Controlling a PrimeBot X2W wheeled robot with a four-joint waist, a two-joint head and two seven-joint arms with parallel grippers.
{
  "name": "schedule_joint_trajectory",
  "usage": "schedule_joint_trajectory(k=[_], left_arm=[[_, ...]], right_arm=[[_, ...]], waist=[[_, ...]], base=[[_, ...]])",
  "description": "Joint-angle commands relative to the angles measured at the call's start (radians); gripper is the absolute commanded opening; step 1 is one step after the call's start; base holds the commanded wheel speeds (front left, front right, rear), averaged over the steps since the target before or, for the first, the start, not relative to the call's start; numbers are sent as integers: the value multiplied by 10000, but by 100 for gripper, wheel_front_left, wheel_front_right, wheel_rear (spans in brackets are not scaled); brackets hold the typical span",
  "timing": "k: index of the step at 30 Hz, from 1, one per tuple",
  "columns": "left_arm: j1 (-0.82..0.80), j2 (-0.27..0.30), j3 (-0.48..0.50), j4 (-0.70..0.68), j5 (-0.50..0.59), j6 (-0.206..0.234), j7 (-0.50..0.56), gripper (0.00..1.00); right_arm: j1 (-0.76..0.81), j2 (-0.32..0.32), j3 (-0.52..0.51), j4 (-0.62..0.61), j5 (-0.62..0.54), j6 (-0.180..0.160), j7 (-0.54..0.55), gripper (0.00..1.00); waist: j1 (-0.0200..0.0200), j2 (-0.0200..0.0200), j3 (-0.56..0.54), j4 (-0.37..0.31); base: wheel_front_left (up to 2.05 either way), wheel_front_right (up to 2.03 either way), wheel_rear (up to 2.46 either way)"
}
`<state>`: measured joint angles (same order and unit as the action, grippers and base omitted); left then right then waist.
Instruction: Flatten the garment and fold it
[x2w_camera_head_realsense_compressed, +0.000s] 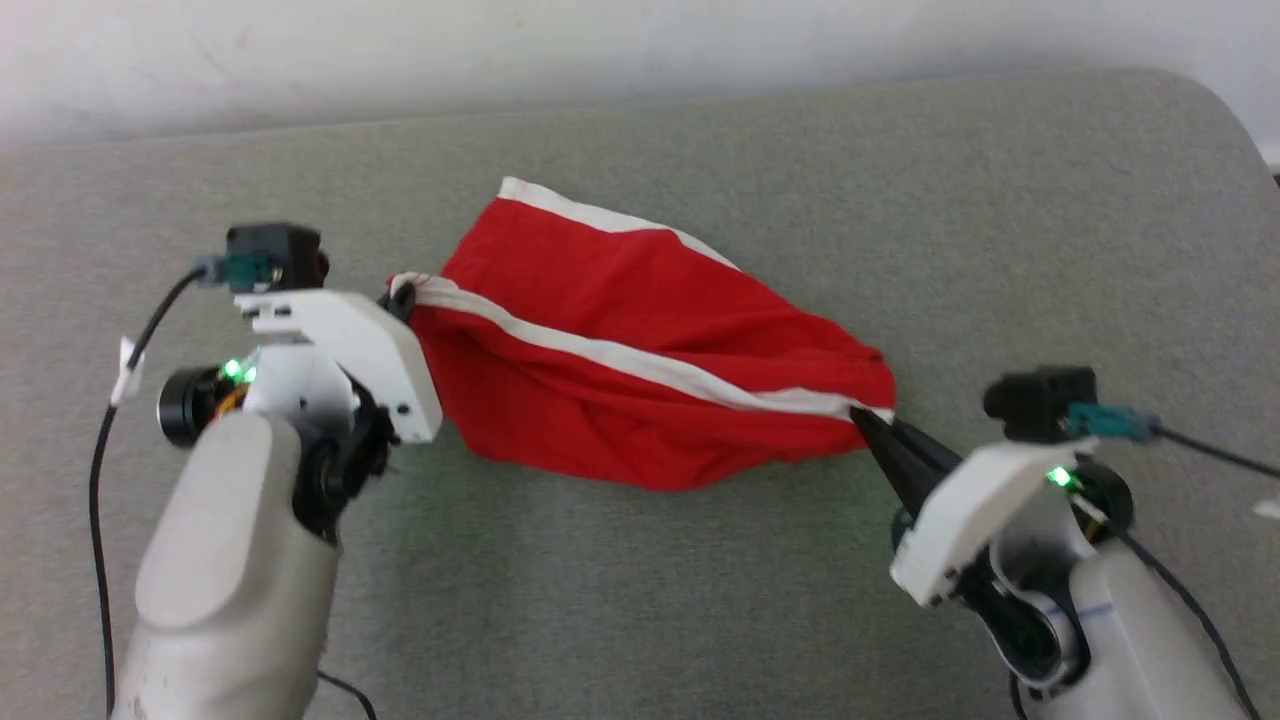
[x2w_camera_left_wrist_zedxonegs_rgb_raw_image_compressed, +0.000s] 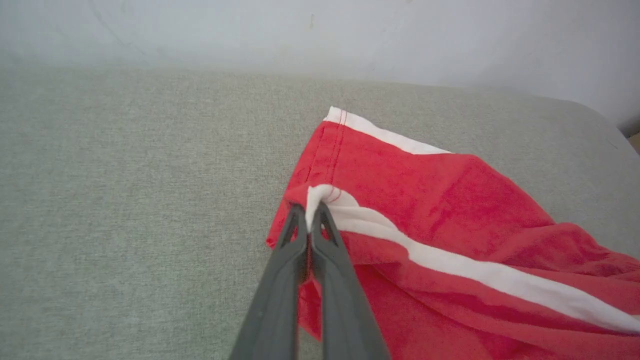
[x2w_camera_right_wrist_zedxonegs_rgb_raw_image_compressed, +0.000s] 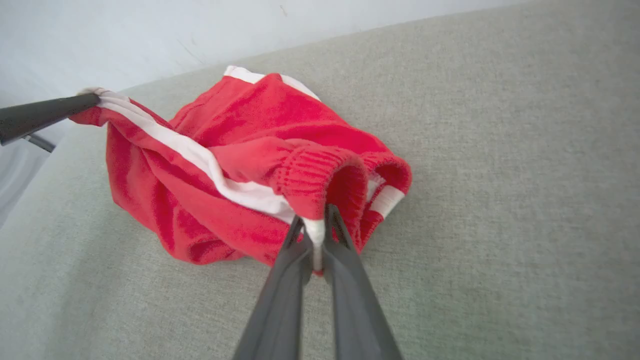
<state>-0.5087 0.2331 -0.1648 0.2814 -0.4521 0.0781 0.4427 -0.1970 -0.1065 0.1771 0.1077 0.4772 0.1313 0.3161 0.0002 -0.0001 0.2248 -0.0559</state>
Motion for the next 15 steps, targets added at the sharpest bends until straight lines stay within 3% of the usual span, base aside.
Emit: schedule_joint_trajectory(k=[1, 15], left_arm=[[-540, 87, -67, 545, 28, -117, 128, 0], [-3976, 294, -63, 4111, 351, -109, -411, 0]], right_arm=[[-492, -5, 162, 319, 125, -6, 9, 1], [-3256, 311, 771, 2952, 1336, -6, -871, 0]], waist=[[-2, 1, 644, -663], [-2, 1, 1653, -1690]], base=[[0, 0, 0], [0, 0, 0]])
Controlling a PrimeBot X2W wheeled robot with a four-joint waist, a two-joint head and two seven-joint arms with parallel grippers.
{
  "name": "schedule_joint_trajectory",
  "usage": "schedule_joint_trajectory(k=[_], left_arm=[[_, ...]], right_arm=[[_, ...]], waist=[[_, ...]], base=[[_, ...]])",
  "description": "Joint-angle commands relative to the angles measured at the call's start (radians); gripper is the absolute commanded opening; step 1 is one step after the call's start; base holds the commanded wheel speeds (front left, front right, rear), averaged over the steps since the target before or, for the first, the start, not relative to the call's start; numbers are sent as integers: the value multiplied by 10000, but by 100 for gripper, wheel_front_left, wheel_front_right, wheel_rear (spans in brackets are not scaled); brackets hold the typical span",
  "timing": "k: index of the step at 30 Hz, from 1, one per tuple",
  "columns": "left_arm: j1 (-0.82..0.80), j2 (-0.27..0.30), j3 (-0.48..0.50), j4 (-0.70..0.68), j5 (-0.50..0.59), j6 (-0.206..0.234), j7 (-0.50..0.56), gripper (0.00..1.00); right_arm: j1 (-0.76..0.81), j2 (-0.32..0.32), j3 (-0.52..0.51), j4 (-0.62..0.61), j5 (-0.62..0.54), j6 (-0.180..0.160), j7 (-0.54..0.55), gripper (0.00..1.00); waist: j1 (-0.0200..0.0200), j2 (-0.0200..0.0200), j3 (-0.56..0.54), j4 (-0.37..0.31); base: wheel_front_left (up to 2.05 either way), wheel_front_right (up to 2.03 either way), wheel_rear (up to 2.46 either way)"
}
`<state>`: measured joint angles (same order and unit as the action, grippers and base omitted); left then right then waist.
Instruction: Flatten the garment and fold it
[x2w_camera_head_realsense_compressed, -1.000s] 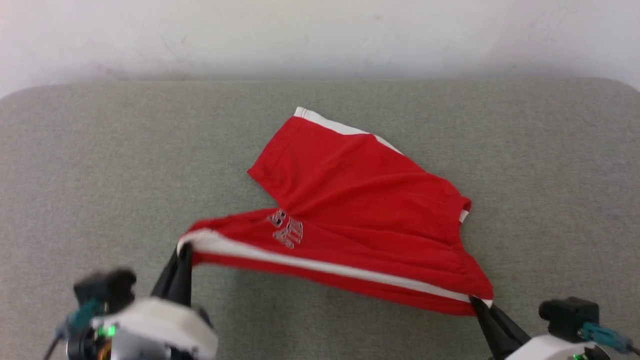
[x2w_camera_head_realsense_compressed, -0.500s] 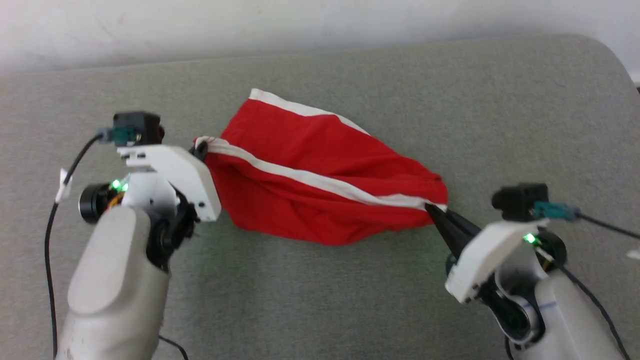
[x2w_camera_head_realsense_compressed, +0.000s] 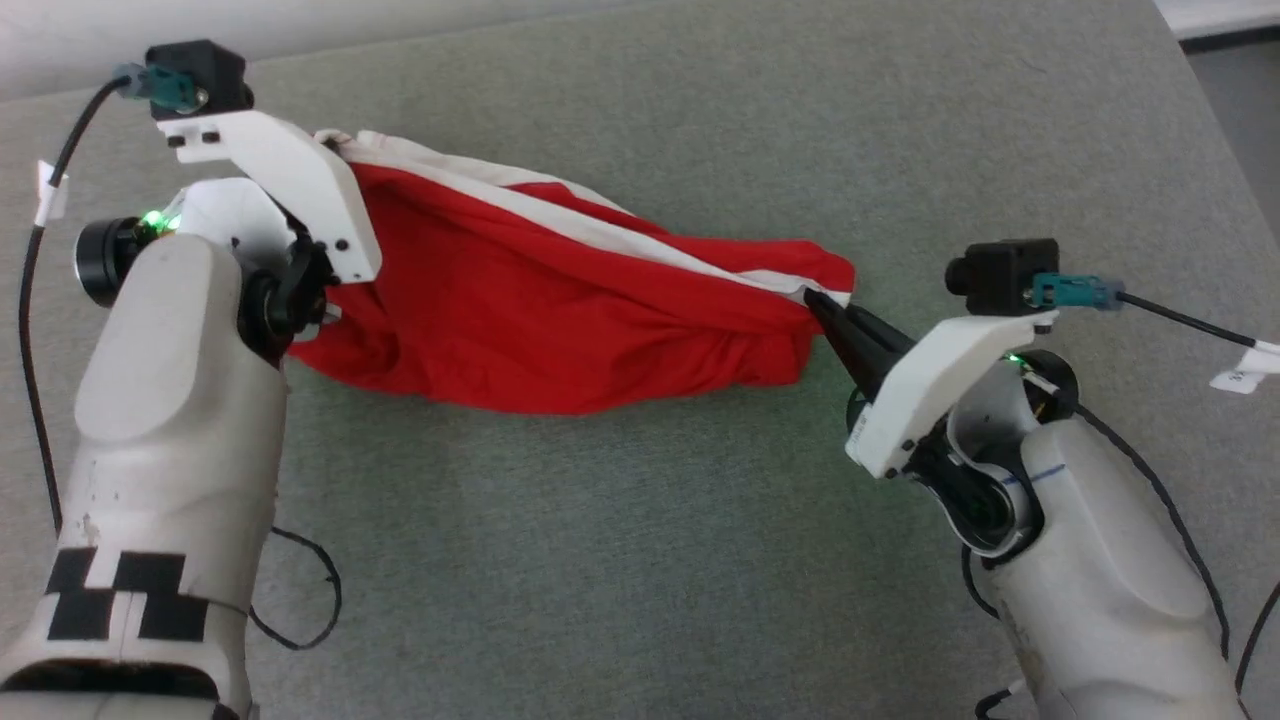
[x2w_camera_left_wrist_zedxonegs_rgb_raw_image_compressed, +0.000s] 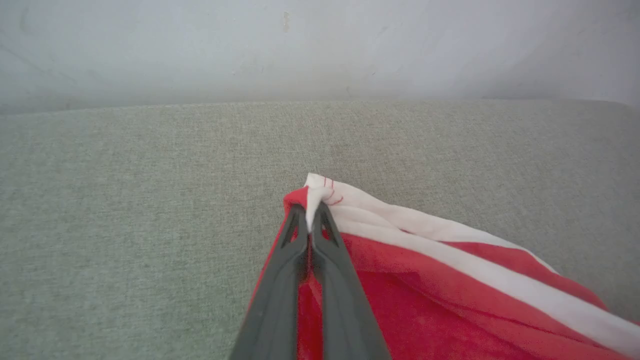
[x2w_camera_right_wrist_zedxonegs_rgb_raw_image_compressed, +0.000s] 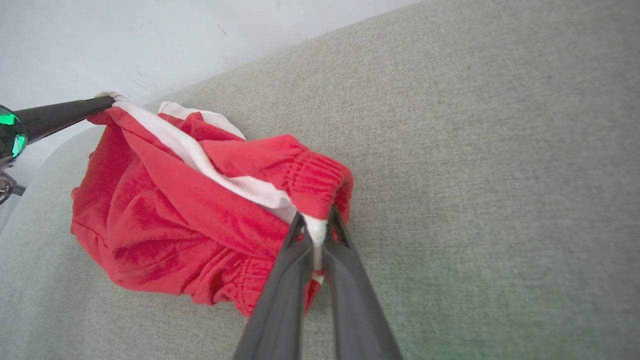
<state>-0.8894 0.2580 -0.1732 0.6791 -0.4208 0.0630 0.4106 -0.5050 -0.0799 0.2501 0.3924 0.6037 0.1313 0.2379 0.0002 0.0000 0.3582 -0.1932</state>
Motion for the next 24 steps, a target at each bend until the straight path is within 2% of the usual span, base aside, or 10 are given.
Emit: schedule_joint_trajectory(k=[1, 2, 3, 4, 5, 6, 12, 17, 21, 24], left_arm=[[-169, 45, 21, 134, 39, 42, -91, 0], [-299, 30, 47, 361, 14, 45, -172, 0], [-404, -1, 56, 597, -17, 31, -210, 0], [-483, -47, 56, 837, -81, -34, -181, 0], [-548, -85, 72, 1050, -169, -130, -156, 43], [-607, -100, 103, 1217, -235, -194, -209, 100], [-403, -166, 365, 1590, -535, -483, -1396, 100], [316, -164, 589, 1247, -774, -706, -2406, 100], [1006, -32, 516, 673, -839, -873, -2278, 100], [1448, 146, 272, 55, -832, -1026, -1507, 100]], right_arm=[[-176, 44, 40, 105, 70, -6, -88, 0], [-263, 64, 114, 260, 168, -6, -160, 4], [-338, 84, 197, 376, 292, -6, -261, 31], [-403, 96, 299, 474, 386, -6, -371, 100], [-454, 101, 407, 553, 442, -6, -503, 100], [-478, 104, 518, 599, 516, -6, -655, 100], [-68, -391, 1200, 314, 369, -6, -2048, 100], [1081, -901, 977, -476, -429, -6, -3402, 100], [2232, -980, 291, -1404, -1203, -6, -3661, 100], [3090, -868, -315, -2365, -1740, -6, -3413, 100]], waist=[[-2, 0, 319, -316], [-2, 0, 347, -345], [-2, 0, 364, -371], [-2, 0, 375, -395], [-2, 0, 377, -422], [-2, 0, 370, -445], [-2, 0, 24, -329], [-2, 0, -525, 57], [-2, 0, -969, 333], [-2, 0, -1227, 452]], base=[[0, 0, 0], [0, 0, 0], [0, 0, 0], [0, 0, 0], [0, 0, 0], [0, 0, 0], [0, 0, 0], [0, 0, 0], [0, 0, 0], [0, 0, 0]])
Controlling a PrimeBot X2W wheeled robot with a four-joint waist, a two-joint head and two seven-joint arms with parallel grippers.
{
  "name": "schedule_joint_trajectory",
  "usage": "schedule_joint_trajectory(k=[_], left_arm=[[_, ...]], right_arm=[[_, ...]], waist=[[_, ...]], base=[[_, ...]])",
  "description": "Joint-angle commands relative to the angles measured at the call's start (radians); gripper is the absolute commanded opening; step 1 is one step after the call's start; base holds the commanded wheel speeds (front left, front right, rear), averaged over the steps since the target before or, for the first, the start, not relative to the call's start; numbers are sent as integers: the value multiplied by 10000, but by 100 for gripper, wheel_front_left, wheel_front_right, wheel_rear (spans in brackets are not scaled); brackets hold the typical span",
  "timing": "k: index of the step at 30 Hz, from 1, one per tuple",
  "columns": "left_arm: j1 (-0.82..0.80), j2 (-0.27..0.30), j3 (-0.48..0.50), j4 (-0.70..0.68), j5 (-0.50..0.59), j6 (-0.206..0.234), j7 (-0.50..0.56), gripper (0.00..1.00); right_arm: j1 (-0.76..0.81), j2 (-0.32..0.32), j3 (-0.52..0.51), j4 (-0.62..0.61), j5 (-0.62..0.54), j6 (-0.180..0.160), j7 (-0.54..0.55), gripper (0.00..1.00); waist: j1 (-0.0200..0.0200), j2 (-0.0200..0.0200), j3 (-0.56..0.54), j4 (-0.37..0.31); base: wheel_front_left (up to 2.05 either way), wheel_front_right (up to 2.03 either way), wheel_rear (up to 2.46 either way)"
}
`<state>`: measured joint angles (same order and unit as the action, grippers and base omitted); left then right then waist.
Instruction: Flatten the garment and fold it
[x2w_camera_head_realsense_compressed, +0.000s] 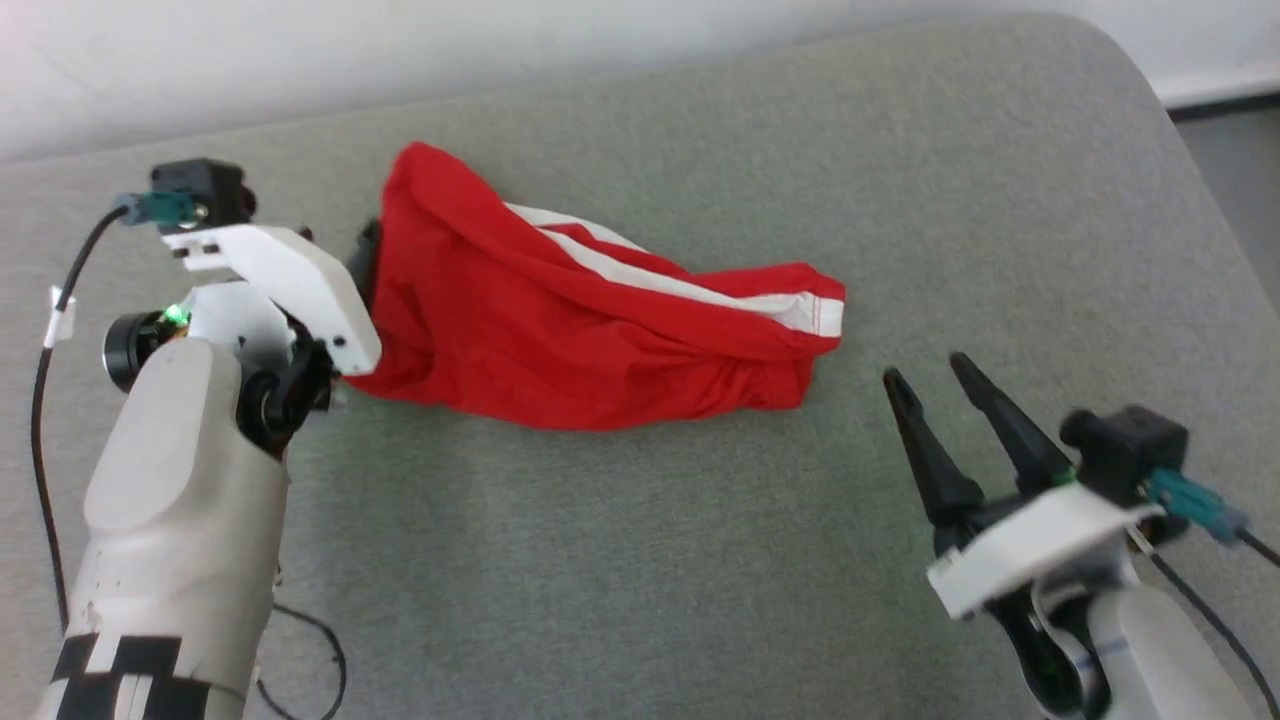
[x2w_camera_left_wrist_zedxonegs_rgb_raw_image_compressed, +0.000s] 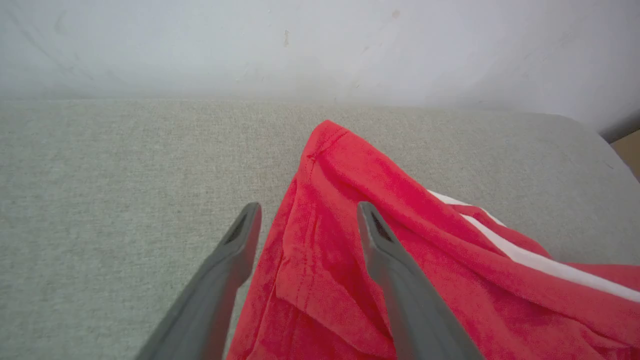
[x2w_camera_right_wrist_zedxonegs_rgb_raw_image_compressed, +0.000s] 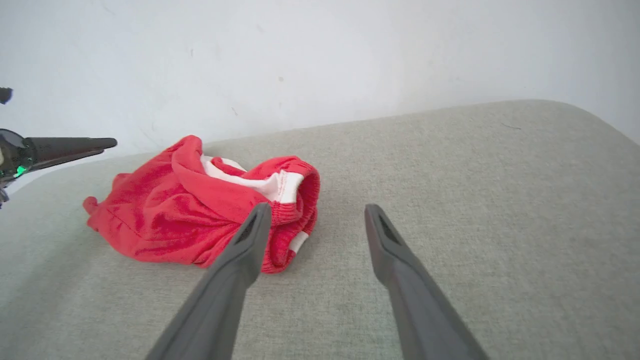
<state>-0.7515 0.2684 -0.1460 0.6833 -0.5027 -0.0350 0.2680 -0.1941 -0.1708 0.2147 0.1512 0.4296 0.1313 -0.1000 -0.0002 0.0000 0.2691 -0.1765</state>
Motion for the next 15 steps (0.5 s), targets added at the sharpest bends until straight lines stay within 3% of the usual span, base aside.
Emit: schedule_joint_trajectory(k=[1, 8, 15], left_arm=[[190, 111, -96, -198, -29, -107, 288, 100], [632, 618, -463, -1147, -160, 59, 2833, 100], [341, 1003, -453, -806, -170, 612, 4186, 100]], right_arm=[[242, 98, -120, -303, -149, -6, 115, 100], [1435, 511, -608, -2380, -733, -6, 1219, 100], [1628, 789, -497, -3129, -645, -6, 1596, 100]], waist=[[2, 0, -397, 298], [2, 0, -378, -30], [2, 0, 133, -768]], base=[[0, 0, 0], [0, 0, 0], [0, 0, 0]])
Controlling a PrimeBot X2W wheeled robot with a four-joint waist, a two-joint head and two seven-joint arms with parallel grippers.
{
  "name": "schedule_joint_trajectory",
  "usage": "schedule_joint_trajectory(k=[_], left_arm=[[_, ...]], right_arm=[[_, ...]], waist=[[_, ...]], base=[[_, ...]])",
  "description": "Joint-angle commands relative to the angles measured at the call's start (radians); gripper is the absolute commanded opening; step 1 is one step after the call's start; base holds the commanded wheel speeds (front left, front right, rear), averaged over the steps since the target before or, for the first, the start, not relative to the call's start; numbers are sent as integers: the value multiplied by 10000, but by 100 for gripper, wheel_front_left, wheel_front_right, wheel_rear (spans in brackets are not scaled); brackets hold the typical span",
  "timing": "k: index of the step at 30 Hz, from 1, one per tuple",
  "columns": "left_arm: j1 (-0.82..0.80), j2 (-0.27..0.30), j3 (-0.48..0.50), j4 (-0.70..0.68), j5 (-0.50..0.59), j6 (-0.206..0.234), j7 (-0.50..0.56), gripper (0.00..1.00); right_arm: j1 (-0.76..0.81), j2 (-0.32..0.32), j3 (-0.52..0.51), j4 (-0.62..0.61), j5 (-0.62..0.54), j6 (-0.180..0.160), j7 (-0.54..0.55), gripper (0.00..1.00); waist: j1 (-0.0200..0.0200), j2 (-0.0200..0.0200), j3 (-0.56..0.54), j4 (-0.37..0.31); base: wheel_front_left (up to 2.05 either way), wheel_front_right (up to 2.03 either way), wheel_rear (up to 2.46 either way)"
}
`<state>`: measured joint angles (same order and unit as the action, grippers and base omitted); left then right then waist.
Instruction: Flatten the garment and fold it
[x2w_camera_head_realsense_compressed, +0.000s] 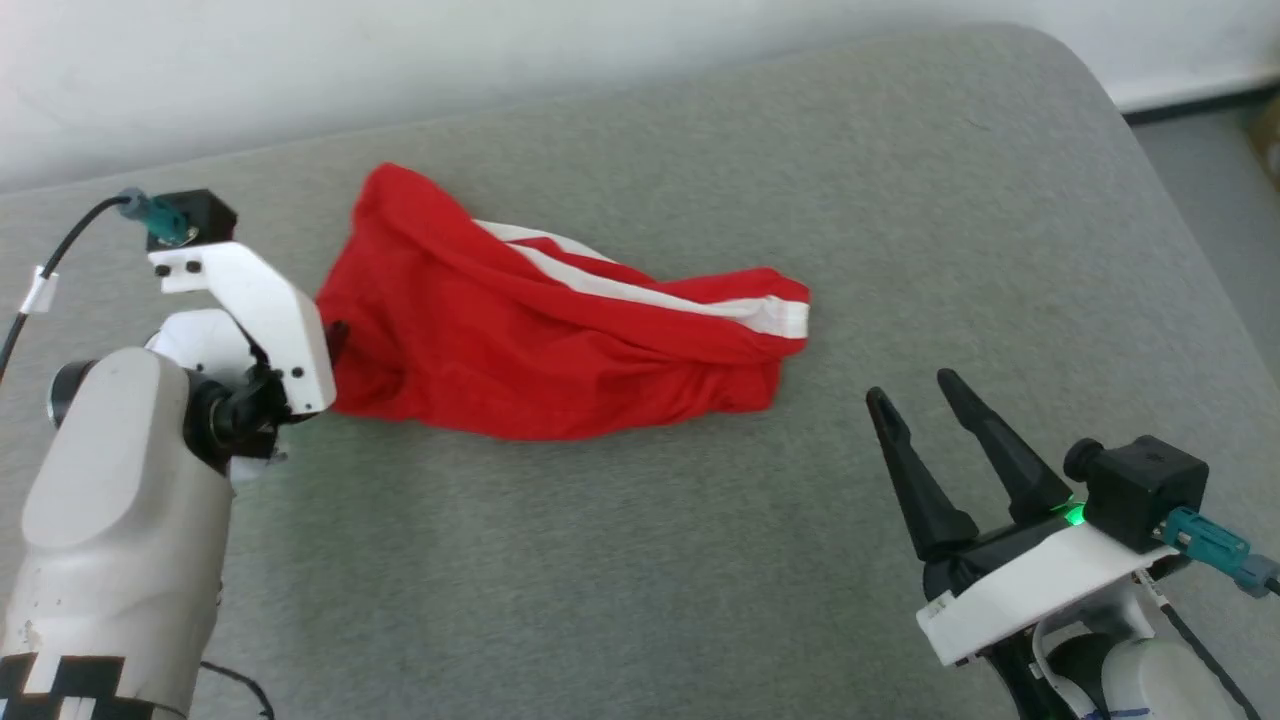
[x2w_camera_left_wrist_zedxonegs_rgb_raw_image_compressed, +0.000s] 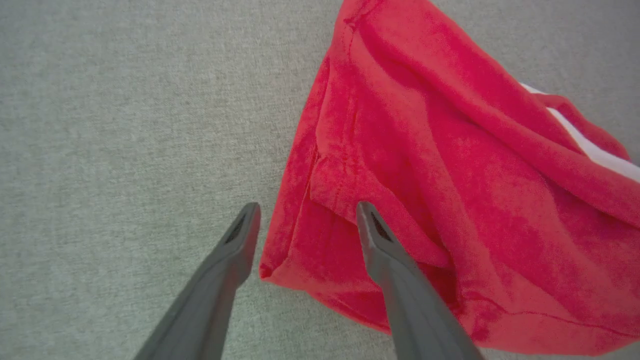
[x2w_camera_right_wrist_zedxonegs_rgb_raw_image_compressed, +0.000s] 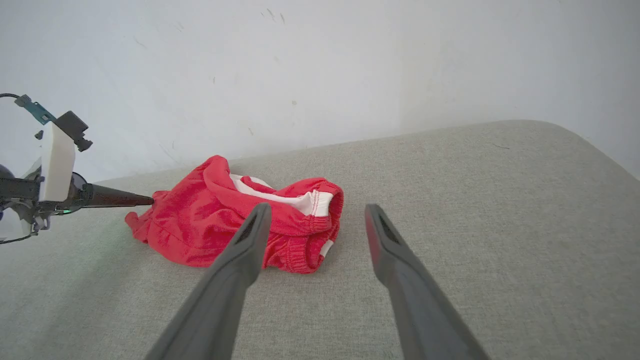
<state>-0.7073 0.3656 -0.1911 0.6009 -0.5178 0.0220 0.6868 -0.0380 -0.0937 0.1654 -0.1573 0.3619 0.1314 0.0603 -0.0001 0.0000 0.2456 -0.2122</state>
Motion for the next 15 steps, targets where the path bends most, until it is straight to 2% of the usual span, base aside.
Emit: schedule_joint_trajectory(k=[1, 5, 8, 9, 11, 15], left_arm=[[-135, 57, -14, 120, -6, 102, 102, 100], [-134, 98, -38, 515, -43, 228, 384, 100], [-1, 58, -215, 868, -91, 74, 713, 100], [67, 41, -302, 963, -104, -2, 876, 59], [223, -23, -413, 1120, -216, -147, 1247, 0], [553, -157, -353, 1225, -634, -305, 1796, 0]], right_arm=[[66, 46, 19, -47, 62, -7, -10, 100], [88, 137, 67, 64, 174, -7, -43, 100], [120, 182, 36, 205, 266, -7, -76, 100], [118, 188, 30, 247, 283, -7, -84, 100], [110, 199, 2, 309, 333, -7, -87, 100], [8, 139, -103, 386, 401, -7, -15, 100]], waist=[[1, 0, 418, -502], [1, 0, 549, -800], [1, 0, 578, -900], [1, 0, 583, -921], [1, 0, 573, -931], [1, 0, 530, -878]], base=[[0, 0, 0], [0, 0, 0], [0, 0, 0], [0, 0, 0], [0, 0, 0], [0, 0, 0]])
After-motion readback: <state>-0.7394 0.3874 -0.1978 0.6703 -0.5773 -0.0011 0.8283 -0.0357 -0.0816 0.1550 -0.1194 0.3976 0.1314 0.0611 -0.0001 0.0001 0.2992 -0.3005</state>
